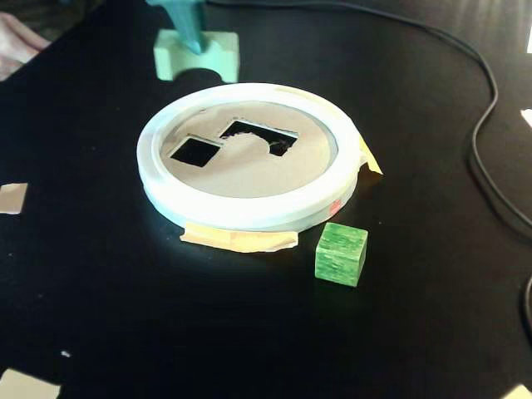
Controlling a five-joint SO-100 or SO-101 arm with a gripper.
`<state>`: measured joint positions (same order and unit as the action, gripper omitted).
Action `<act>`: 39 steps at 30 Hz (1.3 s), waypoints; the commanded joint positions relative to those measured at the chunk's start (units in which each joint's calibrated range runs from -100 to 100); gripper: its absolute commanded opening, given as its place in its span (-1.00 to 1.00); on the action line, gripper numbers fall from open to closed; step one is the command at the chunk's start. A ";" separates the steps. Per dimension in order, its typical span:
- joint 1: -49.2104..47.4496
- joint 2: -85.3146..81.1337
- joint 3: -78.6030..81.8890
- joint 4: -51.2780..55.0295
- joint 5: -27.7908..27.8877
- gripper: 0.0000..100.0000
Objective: Pick up the U shape block and drop it in corresponding U shaped hole
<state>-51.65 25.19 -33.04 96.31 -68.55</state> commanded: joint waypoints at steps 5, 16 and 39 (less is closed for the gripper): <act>4.33 9.43 -3.94 -15.38 -1.22 -0.98; 8.08 14.62 -4.76 -15.78 -0.44 -0.97; -0.16 5.40 -4.66 -21.50 1.37 -0.18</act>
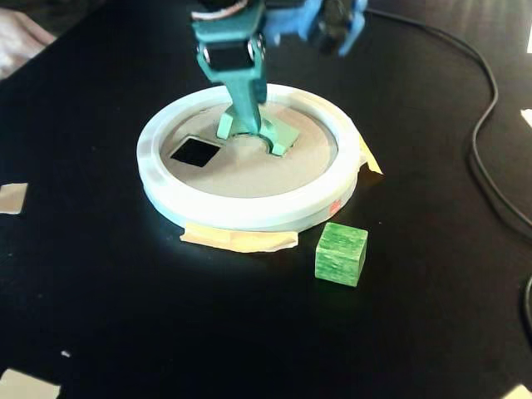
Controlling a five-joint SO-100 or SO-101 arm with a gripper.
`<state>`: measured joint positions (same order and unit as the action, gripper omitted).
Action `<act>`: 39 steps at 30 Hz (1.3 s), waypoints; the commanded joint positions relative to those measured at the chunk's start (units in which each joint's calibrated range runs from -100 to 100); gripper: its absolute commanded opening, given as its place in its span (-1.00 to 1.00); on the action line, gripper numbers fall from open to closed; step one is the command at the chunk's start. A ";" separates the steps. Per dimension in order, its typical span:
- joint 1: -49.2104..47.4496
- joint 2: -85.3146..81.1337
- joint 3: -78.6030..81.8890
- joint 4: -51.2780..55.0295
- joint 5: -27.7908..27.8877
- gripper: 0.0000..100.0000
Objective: Pick up the U shape block and drop it in corresponding U shaped hole
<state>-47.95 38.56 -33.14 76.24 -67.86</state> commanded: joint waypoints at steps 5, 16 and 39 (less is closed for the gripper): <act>-6.85 -14.25 -3.75 1.69 0.83 -0.19; -5.11 -16.93 -3.75 18.04 20.37 -0.19; -4.98 -14.43 -2.02 4.40 35.41 -0.22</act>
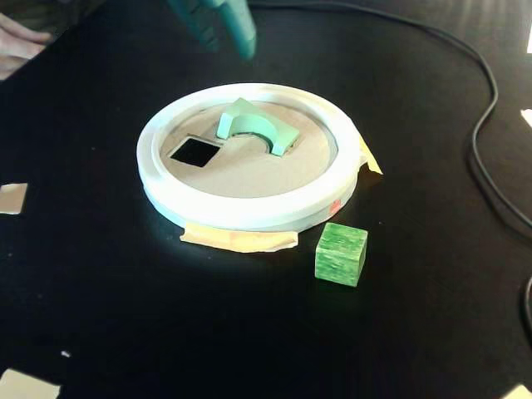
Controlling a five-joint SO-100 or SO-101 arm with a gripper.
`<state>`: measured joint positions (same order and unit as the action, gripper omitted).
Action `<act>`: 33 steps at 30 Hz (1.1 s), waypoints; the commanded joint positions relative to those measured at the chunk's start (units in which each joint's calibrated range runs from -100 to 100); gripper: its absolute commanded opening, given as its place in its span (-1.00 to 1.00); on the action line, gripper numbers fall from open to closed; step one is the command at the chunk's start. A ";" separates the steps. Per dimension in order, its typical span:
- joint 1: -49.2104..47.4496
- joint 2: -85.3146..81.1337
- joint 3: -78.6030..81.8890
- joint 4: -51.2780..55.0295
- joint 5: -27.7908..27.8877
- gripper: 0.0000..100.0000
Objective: Pick up the U shape block and drop it in corresponding U shaped hole
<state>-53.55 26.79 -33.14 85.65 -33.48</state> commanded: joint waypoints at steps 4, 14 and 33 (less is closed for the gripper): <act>2.49 -3.10 1.99 -5.21 0.98 -0.22; 3.48 -8.12 19.66 -22.98 3.17 -0.21; 7.48 -24.87 48.44 -38.23 3.17 -0.18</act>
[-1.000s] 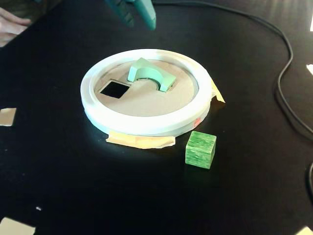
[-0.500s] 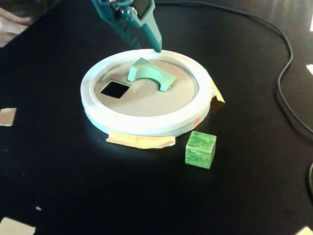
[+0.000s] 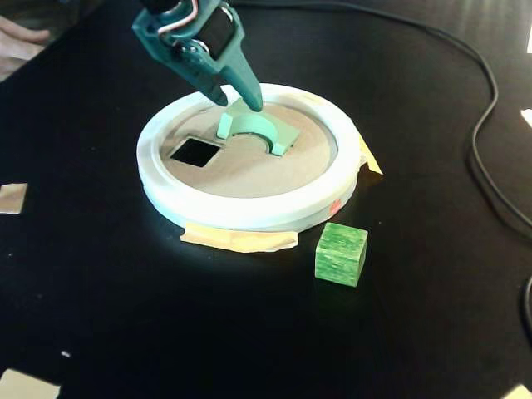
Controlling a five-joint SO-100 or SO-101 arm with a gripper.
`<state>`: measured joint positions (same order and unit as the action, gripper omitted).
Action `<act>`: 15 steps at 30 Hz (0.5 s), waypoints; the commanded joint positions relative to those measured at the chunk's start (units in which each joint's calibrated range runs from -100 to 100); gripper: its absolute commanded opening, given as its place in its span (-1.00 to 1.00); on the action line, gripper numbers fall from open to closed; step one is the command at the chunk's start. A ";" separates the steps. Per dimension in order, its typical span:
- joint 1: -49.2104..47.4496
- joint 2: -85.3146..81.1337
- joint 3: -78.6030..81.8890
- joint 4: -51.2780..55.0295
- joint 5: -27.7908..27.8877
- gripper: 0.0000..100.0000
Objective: Pick up the U shape block and drop it in corresponding U shaped hole
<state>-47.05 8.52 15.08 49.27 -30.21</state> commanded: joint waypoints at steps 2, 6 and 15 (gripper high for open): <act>0.49 -6.95 0.31 -1.76 -0.10 -0.18; -0.26 -5.96 0.31 -1.76 -0.15 -0.18; 0.99 -5.96 3.68 -2.36 -0.20 -0.18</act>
<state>-47.05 6.73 16.94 49.18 -30.21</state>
